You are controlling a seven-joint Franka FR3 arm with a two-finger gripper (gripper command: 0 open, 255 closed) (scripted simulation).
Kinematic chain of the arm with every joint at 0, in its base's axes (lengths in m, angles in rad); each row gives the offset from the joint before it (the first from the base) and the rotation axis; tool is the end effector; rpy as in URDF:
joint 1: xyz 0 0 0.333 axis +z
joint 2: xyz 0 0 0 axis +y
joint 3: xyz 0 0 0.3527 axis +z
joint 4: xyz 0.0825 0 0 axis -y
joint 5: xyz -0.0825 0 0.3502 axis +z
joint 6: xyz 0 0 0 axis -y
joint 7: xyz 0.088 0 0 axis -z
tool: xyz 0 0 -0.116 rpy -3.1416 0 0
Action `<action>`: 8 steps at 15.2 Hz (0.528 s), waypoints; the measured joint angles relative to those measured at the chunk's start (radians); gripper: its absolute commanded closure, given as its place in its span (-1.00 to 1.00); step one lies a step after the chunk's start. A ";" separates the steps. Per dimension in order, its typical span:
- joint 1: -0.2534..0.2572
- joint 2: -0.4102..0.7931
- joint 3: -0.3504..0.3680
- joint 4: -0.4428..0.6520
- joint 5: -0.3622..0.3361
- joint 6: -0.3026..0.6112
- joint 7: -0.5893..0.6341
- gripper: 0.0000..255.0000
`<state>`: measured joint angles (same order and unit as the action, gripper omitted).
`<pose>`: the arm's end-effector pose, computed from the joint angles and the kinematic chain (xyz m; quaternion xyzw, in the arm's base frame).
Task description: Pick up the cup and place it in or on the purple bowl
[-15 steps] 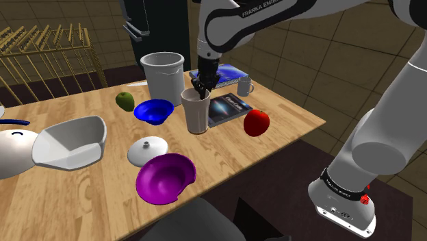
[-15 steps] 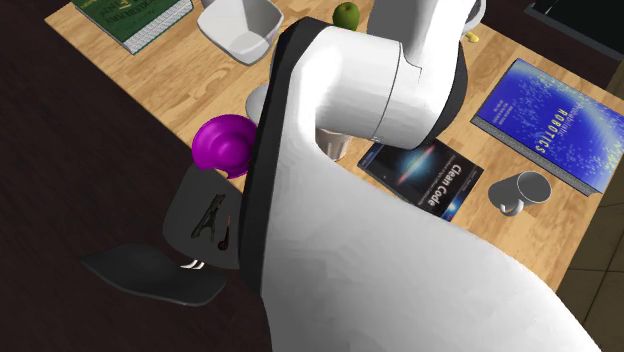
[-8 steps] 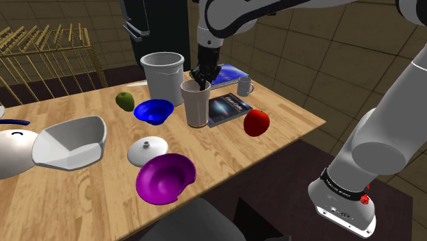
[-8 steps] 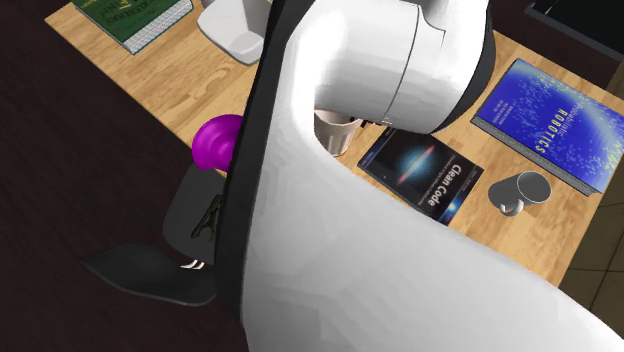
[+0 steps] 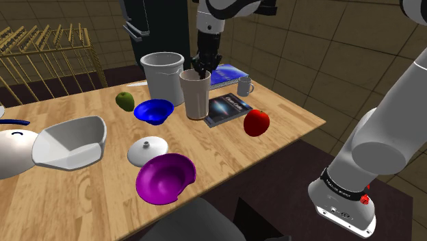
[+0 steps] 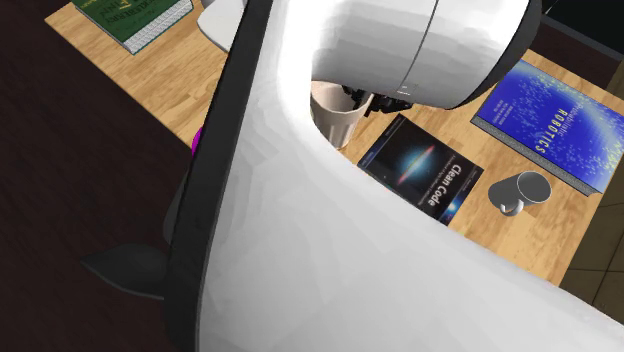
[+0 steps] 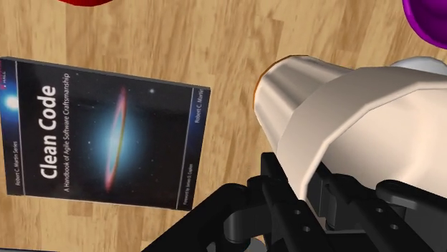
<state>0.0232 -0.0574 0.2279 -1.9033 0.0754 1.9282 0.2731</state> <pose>0.5008 0.1374 0.5651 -0.9985 0.0227 -0.0315 0.0388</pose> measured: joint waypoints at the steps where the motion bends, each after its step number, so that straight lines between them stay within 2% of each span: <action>1: 0.000 0.003 0.000 0.016 -0.001 -0.013 0.002 1.00; 4: 0.004 -0.007 0.004 0.040 0.000 -0.046 0.012 1.00; 8: 0.041 -0.033 0.047 0.036 0.003 -0.062 0.090 1.00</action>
<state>0.0643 -0.0904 0.2748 -1.8676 0.0783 1.8662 0.3635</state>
